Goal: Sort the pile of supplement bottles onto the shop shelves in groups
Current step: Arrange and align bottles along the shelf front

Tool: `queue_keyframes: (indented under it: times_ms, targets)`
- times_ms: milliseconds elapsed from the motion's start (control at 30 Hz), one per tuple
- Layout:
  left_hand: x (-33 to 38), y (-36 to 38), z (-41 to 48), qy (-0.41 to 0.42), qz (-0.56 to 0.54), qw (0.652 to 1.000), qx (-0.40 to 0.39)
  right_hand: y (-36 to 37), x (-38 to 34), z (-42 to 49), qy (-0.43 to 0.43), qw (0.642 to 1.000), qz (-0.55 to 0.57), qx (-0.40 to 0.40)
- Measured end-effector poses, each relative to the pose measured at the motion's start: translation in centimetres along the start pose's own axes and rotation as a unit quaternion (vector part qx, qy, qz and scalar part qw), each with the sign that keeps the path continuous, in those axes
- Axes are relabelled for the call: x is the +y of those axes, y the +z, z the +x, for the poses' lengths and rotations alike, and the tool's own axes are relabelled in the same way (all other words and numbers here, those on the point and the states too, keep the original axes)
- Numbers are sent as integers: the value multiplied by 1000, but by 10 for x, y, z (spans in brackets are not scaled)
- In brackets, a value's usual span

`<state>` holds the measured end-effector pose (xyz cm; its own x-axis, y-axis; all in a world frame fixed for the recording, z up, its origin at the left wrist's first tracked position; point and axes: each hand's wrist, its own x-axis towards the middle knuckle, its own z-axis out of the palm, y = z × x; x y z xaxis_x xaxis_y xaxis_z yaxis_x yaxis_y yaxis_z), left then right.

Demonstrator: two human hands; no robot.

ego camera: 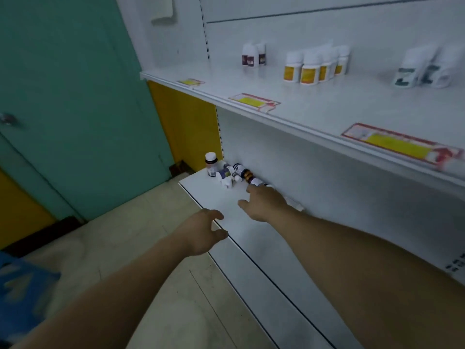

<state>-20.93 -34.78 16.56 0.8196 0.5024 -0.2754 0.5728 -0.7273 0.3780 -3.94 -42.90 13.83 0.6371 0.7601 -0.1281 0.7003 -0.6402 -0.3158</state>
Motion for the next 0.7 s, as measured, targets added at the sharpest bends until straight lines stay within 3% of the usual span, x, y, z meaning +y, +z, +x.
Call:
queue_keyframes:
  times_ms: [200, 467, 700]
  targets:
    - [-60, -43, 101, 43, 46, 997, -45, 12, -27, 75, 34, 999, 16, 7]
    - [-159, -92, 236, 113, 94, 984, -98, 33, -76, 166, 161, 985, 65, 18]
    - [-206, -118, 330, 191, 195, 953, -131, 63, -108, 238, 247, 968, 36, 14]
